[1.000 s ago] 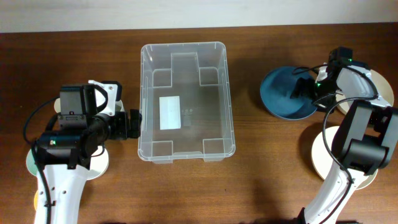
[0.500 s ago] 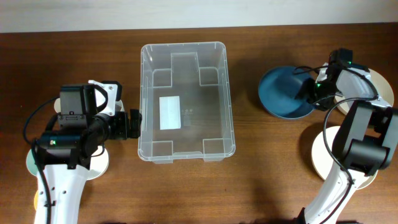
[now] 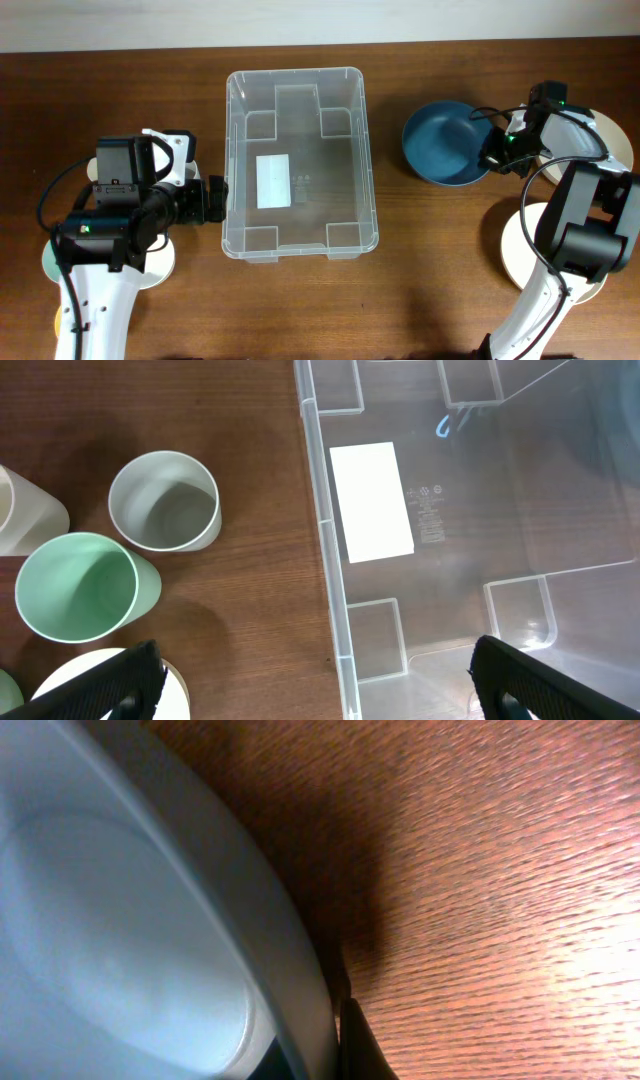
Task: Pack container
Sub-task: 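Lift the blue plate with the right gripper and lower it into the bin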
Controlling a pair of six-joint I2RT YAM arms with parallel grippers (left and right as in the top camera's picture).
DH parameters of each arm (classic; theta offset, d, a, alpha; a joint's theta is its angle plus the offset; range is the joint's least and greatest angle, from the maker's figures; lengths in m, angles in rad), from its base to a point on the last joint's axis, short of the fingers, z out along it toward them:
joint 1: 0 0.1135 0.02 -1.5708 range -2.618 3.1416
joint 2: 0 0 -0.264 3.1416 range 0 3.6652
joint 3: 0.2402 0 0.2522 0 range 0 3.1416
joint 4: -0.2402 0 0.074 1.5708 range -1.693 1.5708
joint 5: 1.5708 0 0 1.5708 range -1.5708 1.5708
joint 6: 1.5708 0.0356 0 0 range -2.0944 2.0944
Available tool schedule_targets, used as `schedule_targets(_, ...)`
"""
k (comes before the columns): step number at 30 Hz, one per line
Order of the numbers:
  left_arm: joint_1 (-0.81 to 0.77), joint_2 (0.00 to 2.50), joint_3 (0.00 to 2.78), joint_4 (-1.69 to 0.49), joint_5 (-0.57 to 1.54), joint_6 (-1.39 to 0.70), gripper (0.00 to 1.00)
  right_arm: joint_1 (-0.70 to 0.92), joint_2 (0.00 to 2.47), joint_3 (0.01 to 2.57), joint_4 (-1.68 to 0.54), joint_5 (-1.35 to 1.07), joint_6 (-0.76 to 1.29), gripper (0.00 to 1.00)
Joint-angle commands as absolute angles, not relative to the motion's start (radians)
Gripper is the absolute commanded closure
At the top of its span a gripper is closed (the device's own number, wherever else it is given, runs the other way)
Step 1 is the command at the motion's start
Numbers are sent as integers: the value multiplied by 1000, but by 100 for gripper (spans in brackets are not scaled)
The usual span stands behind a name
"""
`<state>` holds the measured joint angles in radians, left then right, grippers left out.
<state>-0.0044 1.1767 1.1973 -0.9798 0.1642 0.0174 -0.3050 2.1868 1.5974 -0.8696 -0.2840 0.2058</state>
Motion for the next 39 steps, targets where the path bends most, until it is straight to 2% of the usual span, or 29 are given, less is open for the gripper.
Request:
schedule_targets(1,-4,1179,1220,-979,158,12,0,-302,2201,1585,-889,-281,200,96)
schedule_targets(6,-4,1179,1220,-985,56,12,1,-301,2065,1635,-905,-308,180,96)
schedule_targets(14,-4,1179,1220,-985,55,12,1,-253,1732,1689,-905,-312,60,96)
schedule_targets(18,-3,1178,1220,-994,-24,-1,1,-153,1649,1711,-904,-314,-67,96)
schedule_targets(21,43,1168,1221,-1017,-109,-104,1,-33,1626,1750,-896,-289,-135,96)
schedule_targets(27,191,1109,1232,-1025,-55,-142,1,233,1643,1766,-764,-170,-134,96)
schedule_targets(33,204,1093,1232,-1026,-41,-142,1,437,1759,1766,-646,54,41,96)
schedule_targets(39,204,1093,1232,-1026,-41,-142,1,485,1886,1766,-617,128,388,96)
